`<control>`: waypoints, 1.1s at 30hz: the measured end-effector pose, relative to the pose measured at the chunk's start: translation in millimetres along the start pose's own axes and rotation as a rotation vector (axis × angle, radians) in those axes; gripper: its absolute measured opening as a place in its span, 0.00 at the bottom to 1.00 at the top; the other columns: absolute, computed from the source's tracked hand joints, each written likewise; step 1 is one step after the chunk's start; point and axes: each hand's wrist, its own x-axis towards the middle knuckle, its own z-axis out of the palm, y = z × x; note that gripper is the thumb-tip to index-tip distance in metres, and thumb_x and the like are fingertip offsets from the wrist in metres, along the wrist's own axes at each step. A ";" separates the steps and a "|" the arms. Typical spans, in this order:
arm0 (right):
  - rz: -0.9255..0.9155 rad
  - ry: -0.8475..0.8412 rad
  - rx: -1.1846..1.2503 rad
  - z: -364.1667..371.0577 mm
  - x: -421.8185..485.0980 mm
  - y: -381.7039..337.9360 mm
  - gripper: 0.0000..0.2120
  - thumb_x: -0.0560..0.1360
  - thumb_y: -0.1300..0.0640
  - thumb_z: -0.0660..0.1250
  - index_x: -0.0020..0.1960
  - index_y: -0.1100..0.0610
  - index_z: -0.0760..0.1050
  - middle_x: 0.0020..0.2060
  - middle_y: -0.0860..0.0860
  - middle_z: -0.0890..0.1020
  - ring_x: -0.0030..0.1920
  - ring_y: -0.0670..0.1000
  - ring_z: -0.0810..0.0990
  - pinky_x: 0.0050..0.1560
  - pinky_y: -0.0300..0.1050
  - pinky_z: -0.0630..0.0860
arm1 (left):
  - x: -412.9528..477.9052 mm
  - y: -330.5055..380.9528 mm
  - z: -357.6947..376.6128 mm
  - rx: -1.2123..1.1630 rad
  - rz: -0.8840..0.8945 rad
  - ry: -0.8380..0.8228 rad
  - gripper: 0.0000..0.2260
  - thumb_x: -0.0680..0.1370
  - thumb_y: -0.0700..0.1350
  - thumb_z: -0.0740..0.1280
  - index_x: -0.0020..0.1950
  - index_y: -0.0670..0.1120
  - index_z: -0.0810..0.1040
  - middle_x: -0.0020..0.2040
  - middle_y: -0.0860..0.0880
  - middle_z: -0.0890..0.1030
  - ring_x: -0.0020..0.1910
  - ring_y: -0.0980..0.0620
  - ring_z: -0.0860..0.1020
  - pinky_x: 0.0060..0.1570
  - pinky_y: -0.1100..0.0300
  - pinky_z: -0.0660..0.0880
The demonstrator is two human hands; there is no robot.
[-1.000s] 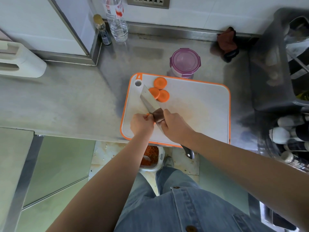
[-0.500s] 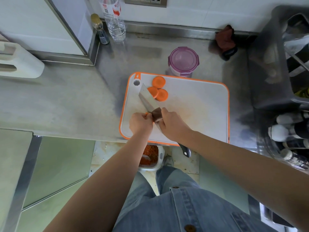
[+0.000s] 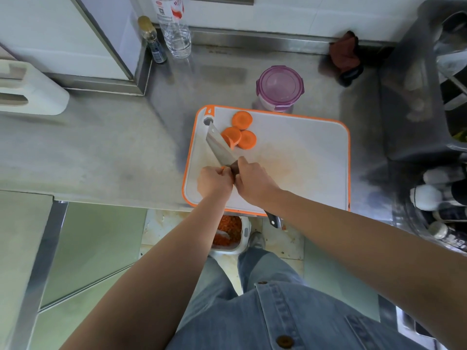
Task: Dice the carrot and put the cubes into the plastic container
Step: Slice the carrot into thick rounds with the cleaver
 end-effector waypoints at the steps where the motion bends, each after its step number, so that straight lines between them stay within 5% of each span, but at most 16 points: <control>1: 0.004 0.003 -0.005 0.6 0.0 1.4 0.05 0.80 0.60 0.54 0.54 0.61 0.64 0.42 0.57 0.72 0.41 0.57 0.72 0.37 0.51 0.69 | -0.1 0.3 -0.5 0.002 -0.003 0.001 0.11 0.79 0.46 0.65 0.45 0.42 0.84 0.36 0.47 0.80 0.35 0.48 0.77 0.27 0.62 0.67; 11: -0.014 0.021 -0.004 4.1 -7.5 16.0 0.04 0.80 0.62 0.55 0.54 0.60 0.63 0.40 0.55 0.72 0.40 0.57 0.71 0.36 0.48 0.67 | -5.0 -6.5 5.6 -0.026 0.012 0.013 0.11 0.78 0.49 0.68 0.43 0.45 0.86 0.39 0.47 0.85 0.40 0.48 0.82 0.41 0.58 0.78; 21: -0.084 0.034 -0.041 17.2 11.6 15.3 0.06 0.81 0.59 0.55 0.56 0.59 0.64 0.42 0.58 0.78 0.39 0.58 0.76 0.34 0.52 0.72 | 4.0 -4.8 -2.5 -0.116 -0.085 0.002 0.09 0.77 0.48 0.69 0.46 0.43 0.85 0.37 0.45 0.85 0.38 0.48 0.84 0.45 0.54 0.81; 25: -0.101 0.035 -0.075 29.0 18.6 13.7 0.08 0.81 0.59 0.57 0.57 0.57 0.59 0.41 0.58 0.79 0.37 0.58 0.78 0.34 0.55 0.74 | 7.0 -5.0 -8.9 -0.177 -0.170 -0.002 0.08 0.77 0.46 0.70 0.47 0.41 0.84 0.38 0.44 0.85 0.35 0.50 0.83 0.37 0.59 0.80; 29: -0.088 0.066 -0.054 26.3 20.7 14.5 0.09 0.82 0.55 0.56 0.56 0.59 0.59 0.38 0.55 0.76 0.35 0.56 0.75 0.32 0.49 0.69 | 6.9 -7.9 -8.8 -0.224 -0.222 -0.029 0.07 0.76 0.44 0.70 0.45 0.41 0.83 0.37 0.44 0.84 0.33 0.49 0.84 0.41 0.57 0.82; 33: -0.108 0.117 -0.048 21.6 16.9 20.6 0.09 0.81 0.56 0.57 0.58 0.58 0.62 0.42 0.55 0.78 0.39 0.57 0.76 0.38 0.52 0.74 | 10.3 -8.6 -9.0 -0.261 -0.237 -0.085 0.08 0.75 0.46 0.70 0.41 0.41 0.83 0.39 0.43 0.85 0.34 0.48 0.84 0.43 0.54 0.83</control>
